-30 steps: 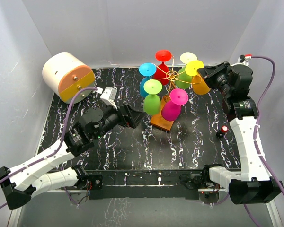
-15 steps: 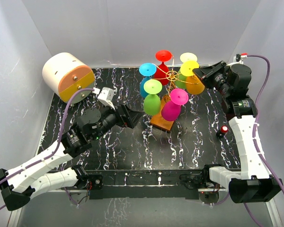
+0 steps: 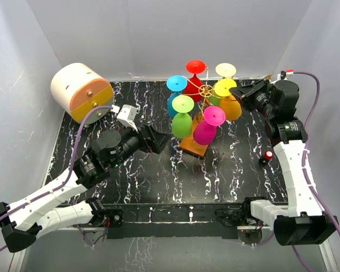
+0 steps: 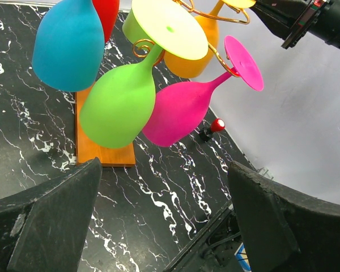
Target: Place the wine glass upside down on the wine glass rack
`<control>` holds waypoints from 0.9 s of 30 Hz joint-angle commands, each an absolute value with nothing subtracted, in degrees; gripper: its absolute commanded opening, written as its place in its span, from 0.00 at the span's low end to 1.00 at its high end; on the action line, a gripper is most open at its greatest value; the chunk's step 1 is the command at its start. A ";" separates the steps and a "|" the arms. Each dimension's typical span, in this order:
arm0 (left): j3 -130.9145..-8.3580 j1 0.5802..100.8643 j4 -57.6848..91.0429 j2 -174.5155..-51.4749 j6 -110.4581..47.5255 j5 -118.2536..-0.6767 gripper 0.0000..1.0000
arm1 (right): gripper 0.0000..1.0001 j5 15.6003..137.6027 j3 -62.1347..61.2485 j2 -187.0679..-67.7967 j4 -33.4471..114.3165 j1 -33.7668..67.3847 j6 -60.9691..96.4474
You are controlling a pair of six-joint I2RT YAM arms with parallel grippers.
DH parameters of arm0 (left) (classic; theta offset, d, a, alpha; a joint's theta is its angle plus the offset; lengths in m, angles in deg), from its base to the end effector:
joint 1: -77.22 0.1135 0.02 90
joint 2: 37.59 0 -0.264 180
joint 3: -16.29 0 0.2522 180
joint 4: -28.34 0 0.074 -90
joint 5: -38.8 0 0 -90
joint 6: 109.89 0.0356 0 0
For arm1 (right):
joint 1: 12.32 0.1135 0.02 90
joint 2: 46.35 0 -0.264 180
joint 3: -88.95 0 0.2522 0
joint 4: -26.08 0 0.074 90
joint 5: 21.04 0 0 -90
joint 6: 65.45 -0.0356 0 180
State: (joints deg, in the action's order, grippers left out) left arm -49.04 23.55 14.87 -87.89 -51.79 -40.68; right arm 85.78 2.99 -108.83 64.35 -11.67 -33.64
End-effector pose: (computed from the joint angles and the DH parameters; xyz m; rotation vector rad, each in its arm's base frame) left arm 0.1260 -0.1604 0.3850 0.1566 1.6318 -1.0289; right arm 0.2337 0.0130 0.4205 0.7330 1.7896 0.9744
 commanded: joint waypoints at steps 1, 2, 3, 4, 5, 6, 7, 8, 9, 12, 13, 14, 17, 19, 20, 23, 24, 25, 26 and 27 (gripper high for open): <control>-50.34 23.42 15.11 -86.97 -50.99 -39.88 0.91 | 0.00 83.97 2.98 -104.43 63.04 -11.88 -35.27; -50.26 23.43 15.17 -86.96 -50.98 -39.82 0.91 | 0.00 83.31 2.84 -104.04 63.54 -11.88 -35.30; -50.21 23.36 15.25 -86.93 -51.00 -39.82 0.91 | 0.00 82.78 2.66 -103.75 64.24 -11.88 -35.30; -50.20 23.41 15.28 -87.05 -50.99 -39.92 0.91 | 0.00 82.21 2.51 -103.56 64.67 -11.88 -35.29; -50.27 23.39 15.20 -87.16 -51.00 -39.95 0.91 | 0.00 81.78 2.57 -103.30 65.10 -11.88 -35.30; -50.31 23.37 15.19 -87.21 -51.04 -39.91 0.91 | 0.00 81.24 2.67 -103.04 65.45 -11.88 -35.30; -50.30 23.40 15.18 -87.28 -51.06 -39.97 0.91 | 0.00 80.72 2.82 -102.73 65.83 -11.88 -35.30; -50.30 23.42 15.12 -87.25 -51.08 -39.97 0.91 | 0.00 80.10 3.04 -102.44 66.12 -11.88 -35.23; -50.26 23.42 15.13 -87.25 -51.11 -39.96 0.91 | 0.00 79.52 3.30 -102.12 66.36 -11.88 -35.16; -50.26 23.40 14.88 -87.32 -51.15 -39.92 0.91 | 0.00 77.41 4.16 -100.76 66.64 -11.88 -35.23; -50.32 23.35 14.63 -87.31 -51.15 -39.94 0.91 | 0.00 76.84 4.32 -100.49 66.83 -11.88 -35.17; -50.32 23.41 14.52 -87.34 -51.29 -39.83 0.91 | 0.00 76.26 4.28 -100.23 67.21 -11.88 -35.16; -50.33 23.43 14.31 -87.40 -51.58 -39.72 0.91 | 0.00 74.97 4.42 -99.75 67.69 -11.88 -34.82; -50.34 23.35 14.25 -87.43 -51.73 -39.69 0.92 | 0.00 74.13 4.44 -99.70 67.68 -11.88 -34.65; -50.34 23.39 14.23 -87.47 -51.78 -39.62 0.91 | 0.00 73.91 4.44 -99.82 67.56 -11.88 -34.56; -50.36 23.39 14.07 -87.45 -51.83 -39.43 0.92 | 0.00 73.51 4.52 -100.54 66.28 -11.88 -34.32; -50.38 23.43 14.01 -87.45 -51.80 -39.42 0.91 | 0.00 73.57 4.41 -101.10 65.84 -11.88 -34.27; -50.54 23.38 13.92 -87.50 -51.78 -39.30 0.91 | 0.00 73.91 4.22 -101.68 65.44 -11.88 -34.13; -50.60 23.37 13.76 -87.47 -51.75 -39.27 0.91 | 0.00 74.22 4.02 -102.24 64.90 -11.88 -34.03; -50.64 23.36 13.52 -87.44 -51.75 -39.13 0.91 | 0.00 74.45 3.81 -102.84 64.63 -11.88 -33.98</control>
